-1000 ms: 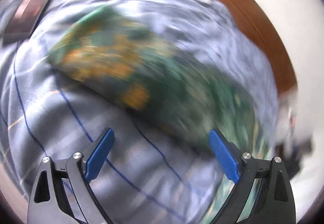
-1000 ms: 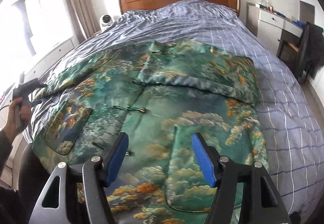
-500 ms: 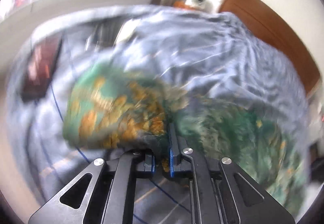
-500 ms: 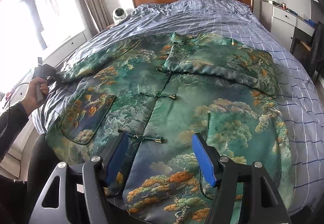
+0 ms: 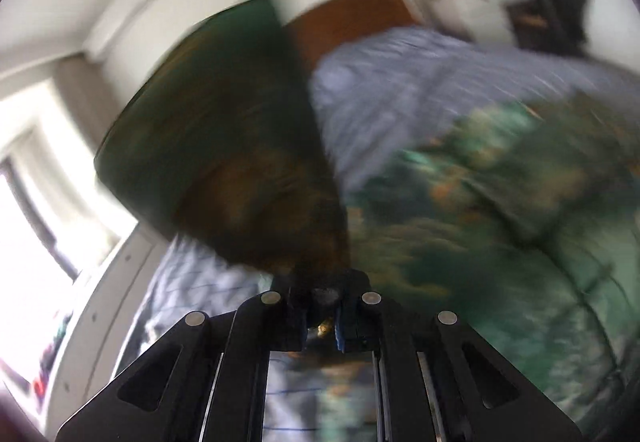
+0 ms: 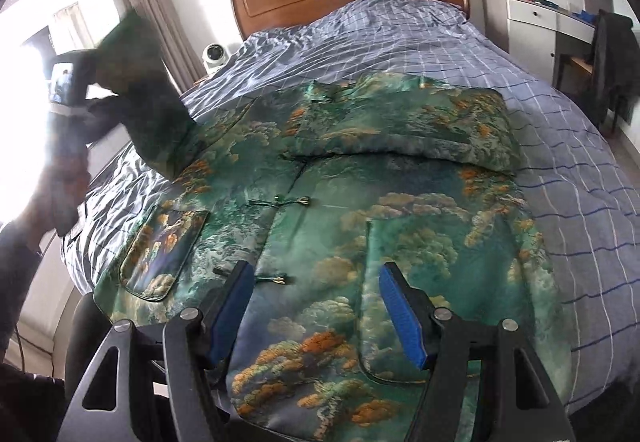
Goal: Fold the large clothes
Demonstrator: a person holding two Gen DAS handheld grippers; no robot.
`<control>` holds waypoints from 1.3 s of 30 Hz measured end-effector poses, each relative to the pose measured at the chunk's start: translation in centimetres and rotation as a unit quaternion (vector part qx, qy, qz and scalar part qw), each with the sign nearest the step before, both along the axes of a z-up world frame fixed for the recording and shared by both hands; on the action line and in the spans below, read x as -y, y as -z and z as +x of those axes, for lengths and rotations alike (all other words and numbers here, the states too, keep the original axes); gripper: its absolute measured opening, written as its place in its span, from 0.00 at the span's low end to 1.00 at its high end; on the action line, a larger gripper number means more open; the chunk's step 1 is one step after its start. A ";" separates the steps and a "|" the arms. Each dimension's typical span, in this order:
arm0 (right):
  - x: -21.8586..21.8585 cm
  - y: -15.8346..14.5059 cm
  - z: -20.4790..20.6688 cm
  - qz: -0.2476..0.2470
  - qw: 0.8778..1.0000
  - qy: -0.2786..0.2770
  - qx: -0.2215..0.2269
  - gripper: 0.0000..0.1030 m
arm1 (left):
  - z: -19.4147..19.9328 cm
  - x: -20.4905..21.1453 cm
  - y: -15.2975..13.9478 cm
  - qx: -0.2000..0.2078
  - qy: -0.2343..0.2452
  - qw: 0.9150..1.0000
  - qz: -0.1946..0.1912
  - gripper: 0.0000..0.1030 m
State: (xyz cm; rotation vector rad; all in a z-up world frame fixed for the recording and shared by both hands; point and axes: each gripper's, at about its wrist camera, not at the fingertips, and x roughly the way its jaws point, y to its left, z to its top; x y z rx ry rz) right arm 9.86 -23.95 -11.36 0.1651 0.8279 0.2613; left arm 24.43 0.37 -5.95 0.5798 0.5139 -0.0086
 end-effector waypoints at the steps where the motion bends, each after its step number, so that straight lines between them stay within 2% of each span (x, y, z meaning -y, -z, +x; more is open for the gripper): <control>1: 0.4 0.0 -0.2 0.000 1.000 0.004 0.000 0.65 | -0.1 1.3 0.9 -0.013 0.009 1.000 0.006 0.08; 2: 0.8 0.1 -0.3 -0.001 1.000 0.009 -0.001 0.65 | -0.2 3.2 2.0 -0.033 0.019 0.999 0.014 0.09; 5: 2.0 0.3 -0.4 -0.002 1.000 0.024 -0.005 0.65 | -0.5 6.0 5.8 -0.092 0.033 0.995 0.030 0.20; 6: 2.4 0.4 -0.3 -0.002 1.000 0.027 -0.008 0.65 | -0.9 6.5 6.9 -0.110 0.039 0.993 0.034 0.27; 10: 3.1 0.4 0.6 0.002 1.000 0.026 -0.016 0.65 | -4.9 6.3 7.9 -0.120 0.083 0.989 0.028 0.77; 11: 2.9 0.3 1.1 0.006 1.000 0.019 -0.017 0.65 | -6.1 5.7 7.8 -0.119 0.088 0.989 0.024 0.79; 13: 2.4 0.1 2.5 0.026 0.999 0.000 -0.023 0.65 | -7.9 4.7 7.4 -0.126 0.088 0.988 0.007 0.80; 15: 1.6 0.3 4.4 0.066 0.997 -0.024 -0.041 0.65 | -9.1 3.2 7.1 -0.139 0.074 0.987 -0.027 0.80; 17: 0.7 1.1 7.6 0.147 0.986 -0.047 -0.064 0.65 | -9.6 1.8 7.1 -0.142 0.054 0.987 -0.053 0.80; 19: 0.0 2.1 10.8 0.192 0.977 -0.049 -0.079 0.65 | -10.4 0.5 7.0 -0.141 0.029 0.986 -0.080 0.80; 21: -0.8 3.0 13.9 0.203 0.975 -0.035 -0.082 0.65 | -11.1 -1.0 6.8 -0.143 0.007 0.983 -0.112 0.80; 26: -3.2 6.0 20.3 0.181 0.976 -0.014 -0.124 0.65 | -11.5 -2.8 7.2 -0.148 -0.016 0.976 -0.157 0.80; 28: -4.3 7.4 21.3 0.169 0.975 -0.007 -0.147 0.65 | -11.2 -2.9 7.7 -0.149 -0.020 0.975 -0.162 0.80; 30: -5.3 7.7 21.6 0.162 0.976 -0.010 -0.146 0.64 | -10.9 -3.1 8.0 -0.152 -0.026 0.974 -0.169 0.80; 31: -6.0 7.4 21.5 0.152 0.978 -0.020 -0.140 0.45 | -10.8 -3.3 8.1 -0.152 -0.031 0.973 -0.173 0.80; 32: -6.6 6.8 21.3 0.137 0.981 -0.027 -0.132 0.17 | -10.6 -3.6 8.2 -0.153 -0.035 0.972 -0.178 0.80; 36: -7.7 1.9 21.5 0.091 0.993 -0.052 -0.049 0.12 | -9.8 -4.5 7.4 -0.148 -0.040 0.967 -0.205 0.80; 37: -8.0 0.2 22.3 0.070 0.996 -0.058 -0.017 0.12 | -9.5 -4.7 7.2 -0.147 -0.041 0.966 -0.209 0.80; 39: -7.8 -1.5 24.5 0.058 0.997 -0.059 0.004 0.12 | -9.0 -4.9 6.8 -0.142 -0.044 0.965 -0.216 0.80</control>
